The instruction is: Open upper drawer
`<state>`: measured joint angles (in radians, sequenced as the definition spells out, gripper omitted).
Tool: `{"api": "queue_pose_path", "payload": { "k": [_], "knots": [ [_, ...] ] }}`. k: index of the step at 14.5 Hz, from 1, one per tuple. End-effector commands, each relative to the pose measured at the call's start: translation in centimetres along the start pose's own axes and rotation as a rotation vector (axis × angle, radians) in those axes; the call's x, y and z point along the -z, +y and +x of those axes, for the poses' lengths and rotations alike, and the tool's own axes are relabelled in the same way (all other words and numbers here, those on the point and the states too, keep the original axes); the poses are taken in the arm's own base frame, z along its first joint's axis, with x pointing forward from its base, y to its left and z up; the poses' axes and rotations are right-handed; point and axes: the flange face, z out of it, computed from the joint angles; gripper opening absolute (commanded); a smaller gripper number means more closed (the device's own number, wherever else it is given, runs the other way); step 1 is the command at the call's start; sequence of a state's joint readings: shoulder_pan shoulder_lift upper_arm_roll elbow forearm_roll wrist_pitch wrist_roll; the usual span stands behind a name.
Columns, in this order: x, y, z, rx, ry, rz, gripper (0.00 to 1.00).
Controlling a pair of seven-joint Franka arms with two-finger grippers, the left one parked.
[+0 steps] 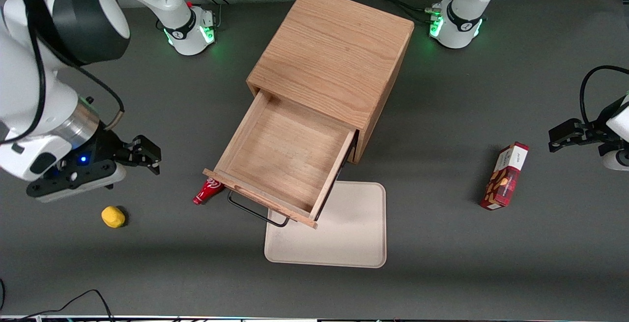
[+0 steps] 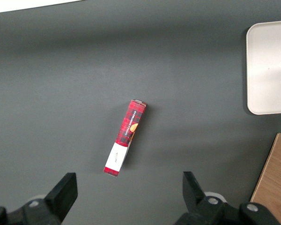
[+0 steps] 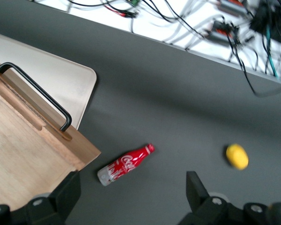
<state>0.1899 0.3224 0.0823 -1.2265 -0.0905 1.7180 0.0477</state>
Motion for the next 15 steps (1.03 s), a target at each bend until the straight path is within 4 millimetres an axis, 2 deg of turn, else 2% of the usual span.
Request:
{"api": "queue_pose_path", "payload": {
  "k": [1, 3, 5, 9, 10, 12, 15],
  "knots": [
    [-0.2, 1.8, -4.4, -0.153, -0.051, -0.048, 1.0],
    [-1.0, 4.1, -6.7, -0.24, -0.091, -0.053, 1.0],
    [-1.4, 6.3, -8.1, -0.3, -0.128, -0.022, 1.0],
    [-2.2, 14.1, -9.6, -0.458, -0.172, 0.026, 1.0],
    [-2.1, 15.0, -9.6, -0.474, -0.167, 0.025, 1.0],
    [-1.2, 15.4, -9.2, -0.478, -0.187, 0.023, 1.0],
    [-1.5, 16.4, -8.8, -0.48, -0.221, 0.019, 1.0]
  ]
}}
